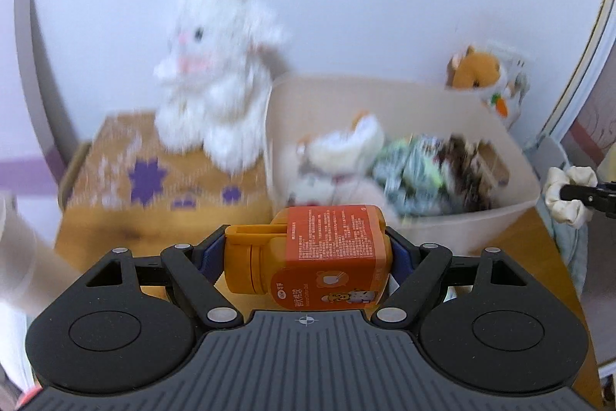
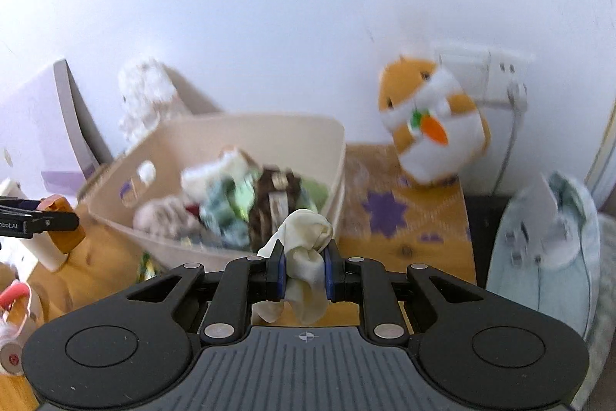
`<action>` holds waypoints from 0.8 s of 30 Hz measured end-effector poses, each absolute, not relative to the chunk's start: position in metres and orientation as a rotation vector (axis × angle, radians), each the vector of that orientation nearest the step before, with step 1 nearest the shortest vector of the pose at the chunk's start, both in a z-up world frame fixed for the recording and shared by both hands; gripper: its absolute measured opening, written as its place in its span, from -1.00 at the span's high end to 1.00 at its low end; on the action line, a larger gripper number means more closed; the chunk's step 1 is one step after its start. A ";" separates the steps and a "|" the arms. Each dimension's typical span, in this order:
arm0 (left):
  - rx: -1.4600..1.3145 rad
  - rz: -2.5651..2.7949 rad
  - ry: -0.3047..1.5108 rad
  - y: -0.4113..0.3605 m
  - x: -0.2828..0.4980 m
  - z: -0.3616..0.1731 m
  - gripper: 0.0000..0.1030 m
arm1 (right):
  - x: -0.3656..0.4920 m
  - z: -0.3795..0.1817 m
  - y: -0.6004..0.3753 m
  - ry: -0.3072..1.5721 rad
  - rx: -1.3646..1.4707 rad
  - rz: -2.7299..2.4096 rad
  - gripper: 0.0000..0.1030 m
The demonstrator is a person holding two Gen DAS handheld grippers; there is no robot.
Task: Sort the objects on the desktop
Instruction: 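Carry orange bottle and white cloth over basket and release both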
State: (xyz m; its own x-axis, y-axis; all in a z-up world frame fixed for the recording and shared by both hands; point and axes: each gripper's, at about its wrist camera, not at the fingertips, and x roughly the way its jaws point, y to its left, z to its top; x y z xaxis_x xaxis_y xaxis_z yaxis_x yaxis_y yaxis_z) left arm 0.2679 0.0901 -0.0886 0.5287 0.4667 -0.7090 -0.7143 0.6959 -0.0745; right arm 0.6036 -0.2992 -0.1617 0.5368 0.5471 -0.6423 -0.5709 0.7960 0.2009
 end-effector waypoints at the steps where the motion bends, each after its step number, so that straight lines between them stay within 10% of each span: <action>1: -0.371 0.725 0.702 0.091 0.272 -0.083 -0.58 | 0.606 -0.158 -0.296 0.742 -0.033 0.670 0.67; 24: -0.330 0.763 0.717 0.101 0.370 -0.099 -0.58 | 0.638 -0.157 -0.197 0.717 -0.111 0.717 0.65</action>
